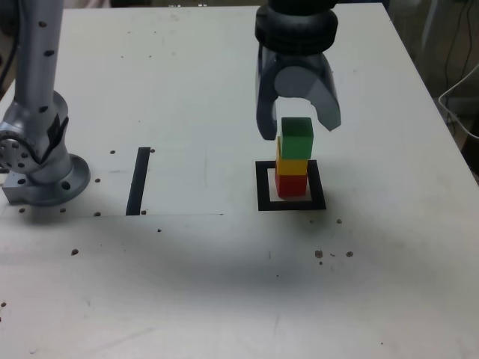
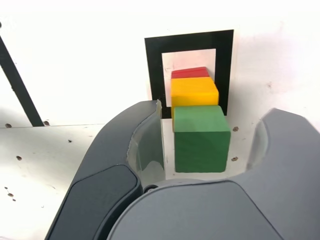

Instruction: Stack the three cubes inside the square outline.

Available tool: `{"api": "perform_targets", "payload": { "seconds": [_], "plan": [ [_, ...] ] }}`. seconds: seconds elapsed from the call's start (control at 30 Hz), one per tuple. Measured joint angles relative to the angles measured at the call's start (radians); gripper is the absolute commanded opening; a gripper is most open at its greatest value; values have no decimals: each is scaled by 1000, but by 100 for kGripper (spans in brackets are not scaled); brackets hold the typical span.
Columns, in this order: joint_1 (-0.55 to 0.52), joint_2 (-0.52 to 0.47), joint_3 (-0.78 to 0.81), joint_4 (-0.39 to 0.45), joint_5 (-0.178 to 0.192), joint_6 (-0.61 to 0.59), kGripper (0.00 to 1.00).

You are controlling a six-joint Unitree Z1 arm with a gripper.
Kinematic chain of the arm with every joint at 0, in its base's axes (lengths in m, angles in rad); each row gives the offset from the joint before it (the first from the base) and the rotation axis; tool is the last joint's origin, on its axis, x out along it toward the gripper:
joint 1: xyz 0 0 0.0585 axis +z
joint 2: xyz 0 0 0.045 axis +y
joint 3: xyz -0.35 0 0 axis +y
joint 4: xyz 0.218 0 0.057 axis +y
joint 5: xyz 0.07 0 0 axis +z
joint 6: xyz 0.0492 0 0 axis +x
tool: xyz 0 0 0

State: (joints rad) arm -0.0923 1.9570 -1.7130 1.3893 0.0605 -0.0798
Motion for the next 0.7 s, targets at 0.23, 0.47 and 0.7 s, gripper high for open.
{"api": "perform_targets", "payload": {
  "seconds": [0.23,0.47,0.7],
  "plan": [
    [1,-57,22,7,16,8,100],
    [27,-153,99,8,17,35,100],
    [43,-229,231,-63,8,50,100]
  ]
}}
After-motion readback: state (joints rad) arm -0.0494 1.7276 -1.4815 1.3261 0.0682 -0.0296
